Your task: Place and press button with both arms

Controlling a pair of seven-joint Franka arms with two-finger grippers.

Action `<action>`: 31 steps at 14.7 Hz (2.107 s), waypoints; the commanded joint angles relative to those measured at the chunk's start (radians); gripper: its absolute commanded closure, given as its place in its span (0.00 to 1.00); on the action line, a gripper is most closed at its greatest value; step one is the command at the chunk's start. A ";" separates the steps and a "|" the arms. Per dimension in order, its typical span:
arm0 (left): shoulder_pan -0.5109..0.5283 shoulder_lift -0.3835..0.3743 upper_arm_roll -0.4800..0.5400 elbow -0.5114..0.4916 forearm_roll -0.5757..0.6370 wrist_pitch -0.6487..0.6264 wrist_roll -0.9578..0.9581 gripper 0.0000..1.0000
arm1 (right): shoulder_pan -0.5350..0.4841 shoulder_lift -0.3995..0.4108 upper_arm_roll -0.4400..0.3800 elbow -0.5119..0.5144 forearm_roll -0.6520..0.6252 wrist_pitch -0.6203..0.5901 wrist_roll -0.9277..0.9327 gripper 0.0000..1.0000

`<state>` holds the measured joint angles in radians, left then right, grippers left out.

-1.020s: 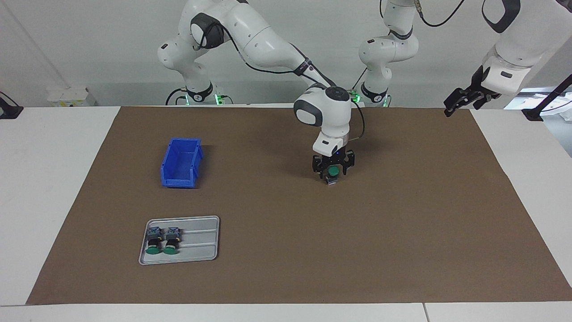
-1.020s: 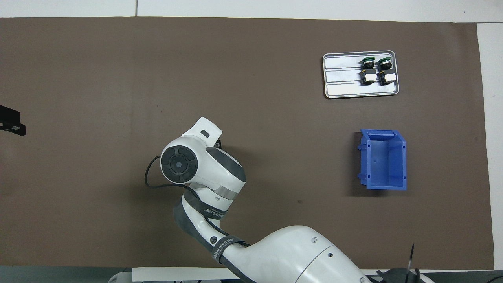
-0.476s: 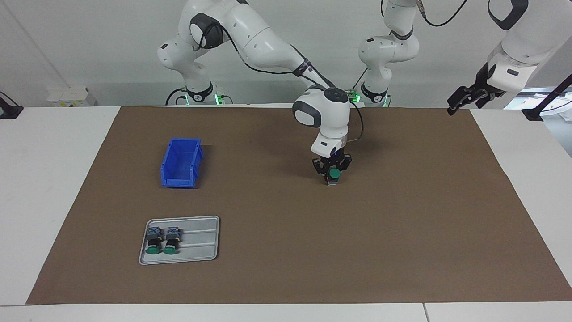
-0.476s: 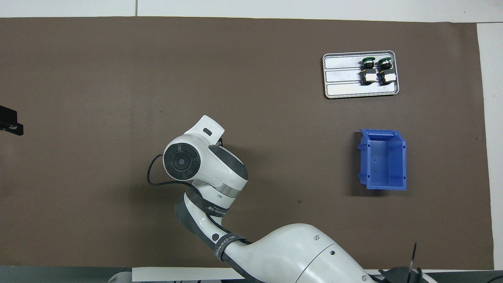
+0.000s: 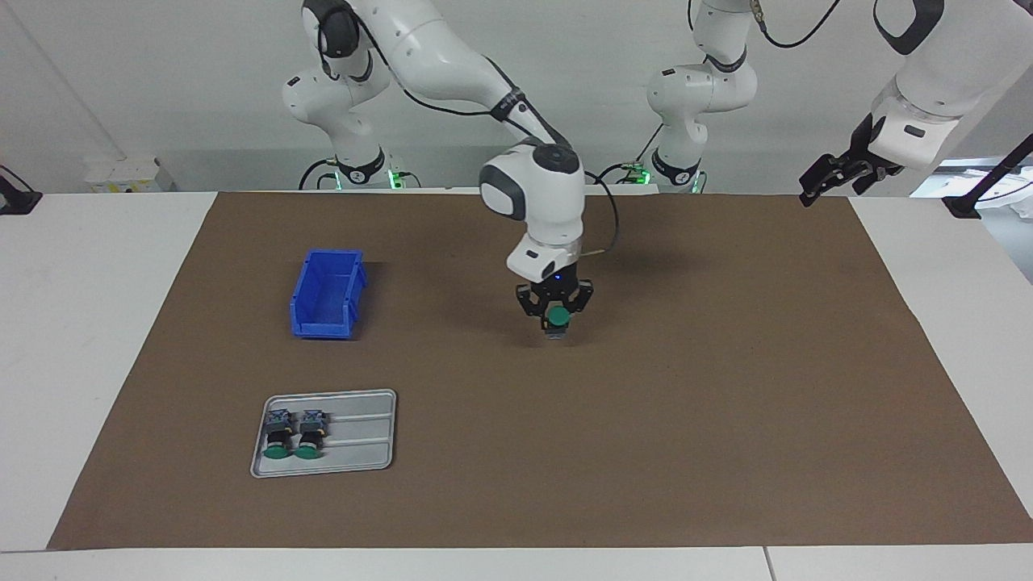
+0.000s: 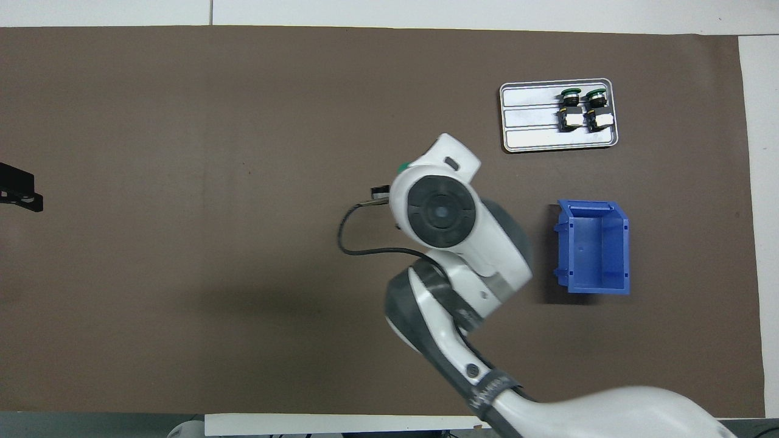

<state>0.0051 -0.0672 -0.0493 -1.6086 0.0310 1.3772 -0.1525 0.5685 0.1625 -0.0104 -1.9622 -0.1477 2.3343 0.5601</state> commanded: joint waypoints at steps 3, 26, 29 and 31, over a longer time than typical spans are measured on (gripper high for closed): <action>0.003 0.000 -0.001 0.015 -0.003 -0.015 0.008 0.00 | -0.325 -0.441 0.013 -0.418 0.010 0.023 -0.514 0.98; 0.018 0.023 -0.052 0.010 -0.008 -0.013 0.016 0.00 | -0.461 -0.386 -0.095 -0.545 0.232 0.105 -0.875 0.01; 0.018 0.021 -0.052 0.010 -0.008 -0.018 0.016 0.00 | -0.460 -0.390 -0.095 -0.413 0.232 -0.068 -0.873 0.01; 0.018 0.021 -0.052 0.010 -0.008 -0.017 0.013 0.00 | -0.470 -0.390 -0.097 -0.307 0.232 -0.189 -0.873 0.01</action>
<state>0.0268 -0.0276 -0.1036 -1.5872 0.0300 1.3742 -0.1488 0.1110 -0.2301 -0.1094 -2.3664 0.0644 2.2490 -0.3131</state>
